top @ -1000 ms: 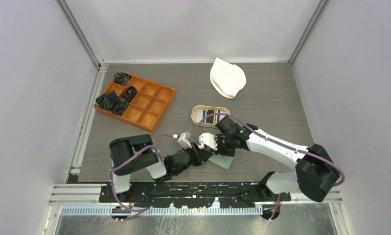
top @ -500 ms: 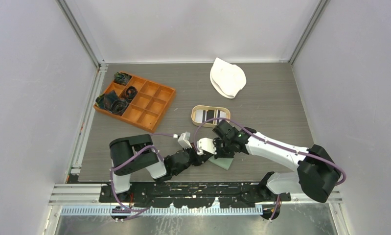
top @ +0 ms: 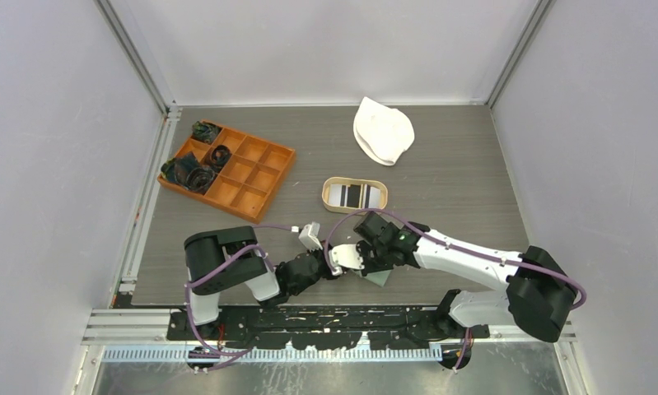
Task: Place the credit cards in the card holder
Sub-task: Close the card holder at the center of the board.
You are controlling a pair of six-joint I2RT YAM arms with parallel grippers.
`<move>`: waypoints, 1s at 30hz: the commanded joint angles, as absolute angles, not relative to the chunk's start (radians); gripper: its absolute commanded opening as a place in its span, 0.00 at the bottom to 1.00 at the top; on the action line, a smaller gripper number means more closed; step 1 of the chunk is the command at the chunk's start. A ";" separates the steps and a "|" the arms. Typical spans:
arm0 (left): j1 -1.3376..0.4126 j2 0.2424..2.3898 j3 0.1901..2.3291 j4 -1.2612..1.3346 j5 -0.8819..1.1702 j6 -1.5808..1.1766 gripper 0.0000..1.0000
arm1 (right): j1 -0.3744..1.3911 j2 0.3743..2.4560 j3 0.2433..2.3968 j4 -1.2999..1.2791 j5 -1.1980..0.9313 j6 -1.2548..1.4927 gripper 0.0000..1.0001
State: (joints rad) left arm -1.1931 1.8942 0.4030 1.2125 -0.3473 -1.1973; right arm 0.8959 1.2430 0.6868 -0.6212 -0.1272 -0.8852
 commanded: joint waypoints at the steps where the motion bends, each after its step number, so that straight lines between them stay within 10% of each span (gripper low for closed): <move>1: -1.196 1.890 0.400 1.249 -0.370 -1.184 0.00 | 0.952 1.264 0.621 -0.728 -0.220 -0.894 0.01; 30: -1.194 1.826 0.328 1.347 -0.387 -1.126 0.18 | 0.996 1.285 0.571 -0.742 -0.189 -0.934 0.01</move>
